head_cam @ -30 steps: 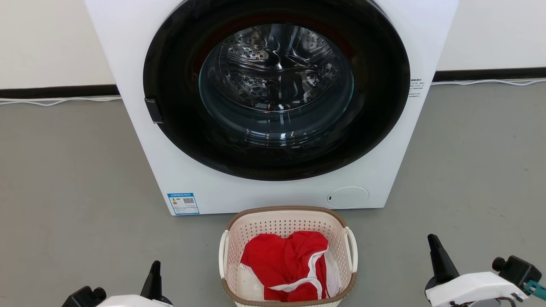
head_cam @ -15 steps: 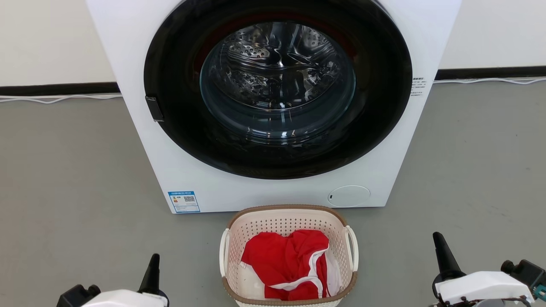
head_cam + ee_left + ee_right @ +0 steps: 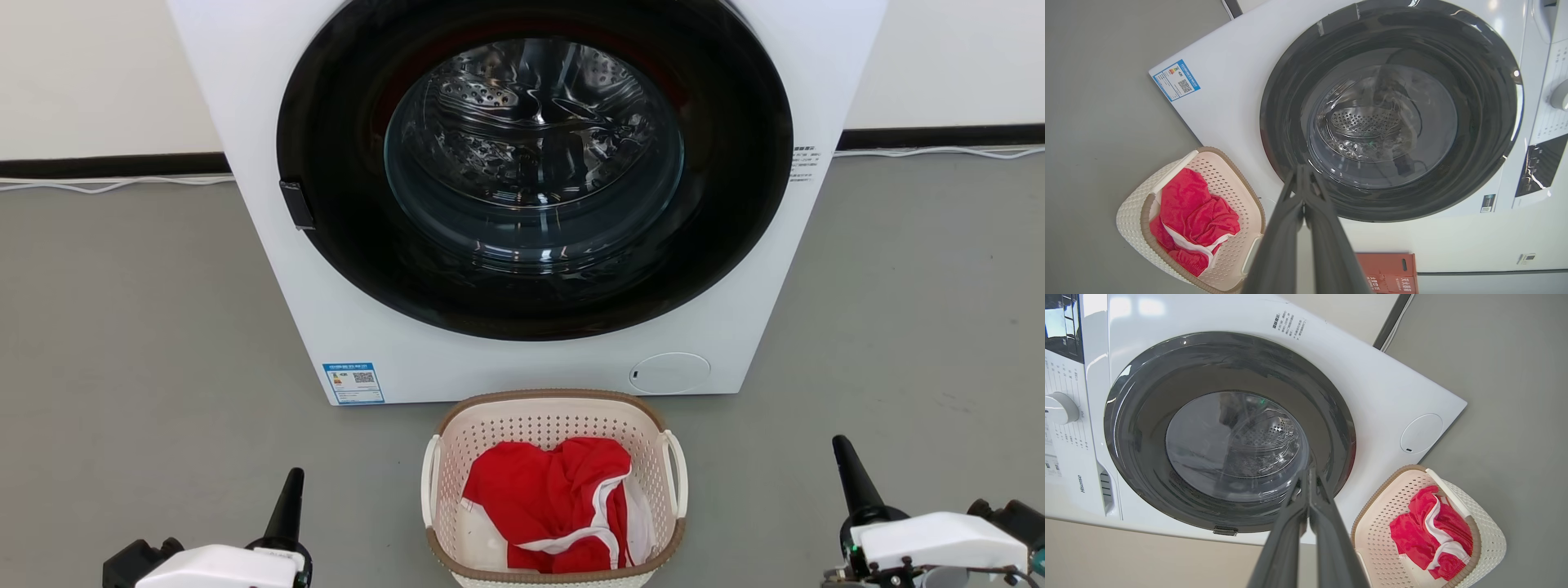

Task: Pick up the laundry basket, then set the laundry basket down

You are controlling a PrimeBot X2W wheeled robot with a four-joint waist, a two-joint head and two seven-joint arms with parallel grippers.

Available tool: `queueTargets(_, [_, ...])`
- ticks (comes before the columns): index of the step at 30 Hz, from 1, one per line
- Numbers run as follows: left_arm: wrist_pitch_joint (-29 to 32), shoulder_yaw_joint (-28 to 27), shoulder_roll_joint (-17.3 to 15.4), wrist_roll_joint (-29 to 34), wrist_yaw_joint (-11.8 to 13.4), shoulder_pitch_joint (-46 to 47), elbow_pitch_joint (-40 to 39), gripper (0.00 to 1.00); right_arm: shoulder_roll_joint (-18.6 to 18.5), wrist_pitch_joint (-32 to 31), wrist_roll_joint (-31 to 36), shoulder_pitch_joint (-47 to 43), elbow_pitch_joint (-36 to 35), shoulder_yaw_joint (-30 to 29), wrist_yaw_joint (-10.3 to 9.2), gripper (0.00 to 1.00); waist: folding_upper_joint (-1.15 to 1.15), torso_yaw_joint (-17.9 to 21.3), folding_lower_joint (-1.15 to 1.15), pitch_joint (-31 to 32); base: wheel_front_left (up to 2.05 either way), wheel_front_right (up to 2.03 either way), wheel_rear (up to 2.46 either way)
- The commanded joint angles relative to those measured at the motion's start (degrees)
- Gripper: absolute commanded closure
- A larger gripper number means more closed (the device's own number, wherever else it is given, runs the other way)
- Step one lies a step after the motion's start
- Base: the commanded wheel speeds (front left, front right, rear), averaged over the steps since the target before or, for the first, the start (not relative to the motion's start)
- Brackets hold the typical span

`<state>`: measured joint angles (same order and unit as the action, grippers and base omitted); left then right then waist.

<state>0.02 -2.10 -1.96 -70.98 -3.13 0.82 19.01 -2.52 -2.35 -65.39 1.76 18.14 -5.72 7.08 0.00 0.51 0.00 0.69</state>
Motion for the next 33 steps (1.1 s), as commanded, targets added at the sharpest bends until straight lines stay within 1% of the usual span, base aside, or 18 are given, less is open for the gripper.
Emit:
queueTargets(1, [0.71,-1.69,-0.70,-1.97,-1.00,3.41,-1.97,1.00,-0.30,-0.58,-2.55,3.25,-2.04,0.55,0.36,1.00,0.00,-0.03,0.00,-0.05,0.00,0.00,0.00])
queueTargets(33, [6.11,-4.26,-0.90,-19.91,-4.14,5.25,-4.75,1.00,-0.35,-3.89,-25.20,4.35,-3.98,-0.69,0.40,1.00,0.00,-0.48,0.00,-0.81,0.00,0.00,0.00])
